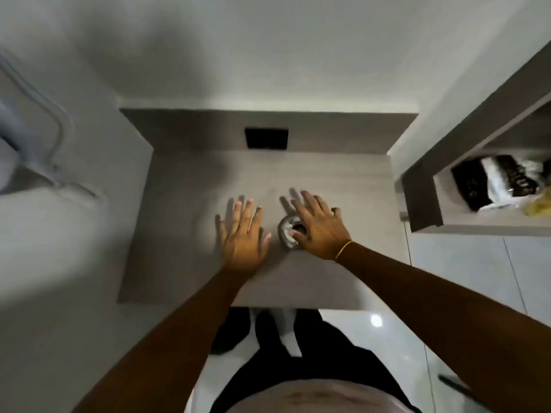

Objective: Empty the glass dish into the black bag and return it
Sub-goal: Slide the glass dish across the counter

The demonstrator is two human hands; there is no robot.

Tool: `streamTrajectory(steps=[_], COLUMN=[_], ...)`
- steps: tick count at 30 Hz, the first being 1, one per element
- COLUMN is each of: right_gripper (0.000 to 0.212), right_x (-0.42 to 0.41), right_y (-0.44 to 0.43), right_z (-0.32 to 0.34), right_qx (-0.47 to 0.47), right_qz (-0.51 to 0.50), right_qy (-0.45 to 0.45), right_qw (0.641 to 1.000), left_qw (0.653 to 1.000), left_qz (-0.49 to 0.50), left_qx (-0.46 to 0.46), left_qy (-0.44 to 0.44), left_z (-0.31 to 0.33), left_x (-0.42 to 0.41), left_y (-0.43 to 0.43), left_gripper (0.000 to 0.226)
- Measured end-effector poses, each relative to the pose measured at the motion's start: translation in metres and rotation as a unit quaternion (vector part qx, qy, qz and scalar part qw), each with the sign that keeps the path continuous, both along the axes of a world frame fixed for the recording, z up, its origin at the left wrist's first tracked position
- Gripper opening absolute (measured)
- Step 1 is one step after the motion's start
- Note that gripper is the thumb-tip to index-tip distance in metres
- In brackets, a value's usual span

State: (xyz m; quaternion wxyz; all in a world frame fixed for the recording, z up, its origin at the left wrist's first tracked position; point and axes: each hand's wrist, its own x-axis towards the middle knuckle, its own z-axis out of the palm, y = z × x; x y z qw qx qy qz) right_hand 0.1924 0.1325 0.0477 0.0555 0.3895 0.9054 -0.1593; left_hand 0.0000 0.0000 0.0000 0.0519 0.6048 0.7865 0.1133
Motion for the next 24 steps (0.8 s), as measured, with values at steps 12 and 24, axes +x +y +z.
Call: streamTrajectory(steps=[12,24], right_gripper=[0.1,0.103], right_x=[-0.017,-0.028], right_y=[0.005,0.018], right_z=[-0.04,-0.036], right_qx=[-0.063,-0.096], right_qz=[0.024,0.026], right_qy=[-0.085,-0.092], right_qw=[0.994,0.991], left_qw=[0.991,0.996], left_qz=[0.004,0.02], left_qx=[-0.123,-0.071], left_qy=[-0.058,-0.047], left_z=[-0.079,-0.088], left_x=[0.016,0.02], left_y=[-0.046,-0.046], left_gripper=[0.07,0.073])
